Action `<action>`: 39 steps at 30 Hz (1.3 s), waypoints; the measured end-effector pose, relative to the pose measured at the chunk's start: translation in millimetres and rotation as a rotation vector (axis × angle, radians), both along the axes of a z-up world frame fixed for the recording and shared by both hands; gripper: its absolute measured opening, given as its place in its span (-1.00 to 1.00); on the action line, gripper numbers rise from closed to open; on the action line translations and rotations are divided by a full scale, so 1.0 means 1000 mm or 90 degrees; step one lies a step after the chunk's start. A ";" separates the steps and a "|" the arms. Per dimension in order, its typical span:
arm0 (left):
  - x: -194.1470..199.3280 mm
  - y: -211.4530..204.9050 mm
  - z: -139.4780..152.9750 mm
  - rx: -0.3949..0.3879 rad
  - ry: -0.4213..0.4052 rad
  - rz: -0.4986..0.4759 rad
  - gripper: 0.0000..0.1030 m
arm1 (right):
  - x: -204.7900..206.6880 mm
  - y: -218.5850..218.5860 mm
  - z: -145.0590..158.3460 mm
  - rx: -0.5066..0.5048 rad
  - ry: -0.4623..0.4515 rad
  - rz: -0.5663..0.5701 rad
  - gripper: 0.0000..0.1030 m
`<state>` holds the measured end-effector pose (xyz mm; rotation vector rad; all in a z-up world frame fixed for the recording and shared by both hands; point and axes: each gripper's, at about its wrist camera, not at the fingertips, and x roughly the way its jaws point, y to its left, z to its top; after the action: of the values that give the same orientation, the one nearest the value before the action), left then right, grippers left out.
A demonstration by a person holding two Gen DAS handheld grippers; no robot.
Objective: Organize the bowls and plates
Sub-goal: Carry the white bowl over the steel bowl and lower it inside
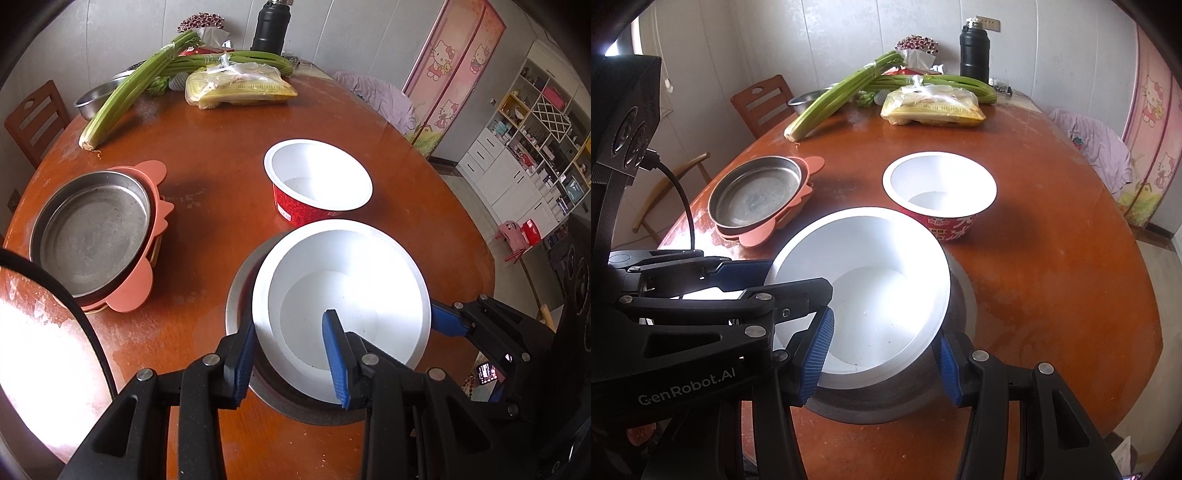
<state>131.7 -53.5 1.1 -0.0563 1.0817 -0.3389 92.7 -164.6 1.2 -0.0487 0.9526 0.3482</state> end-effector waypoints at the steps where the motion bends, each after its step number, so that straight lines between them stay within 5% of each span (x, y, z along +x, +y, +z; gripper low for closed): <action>1: 0.000 0.000 -0.001 0.000 0.001 0.000 -0.32 | 0.000 0.000 -0.001 -0.001 0.001 0.000 0.05; 39: 0.004 0.000 -0.009 0.005 0.014 -0.004 -0.32 | 0.010 0.003 -0.014 -0.019 0.028 0.004 0.05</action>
<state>136.1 -53.3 -8.1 -0.0492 1.1049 -0.3398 103.1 -161.2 -12.9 -0.0710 1.0018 0.3415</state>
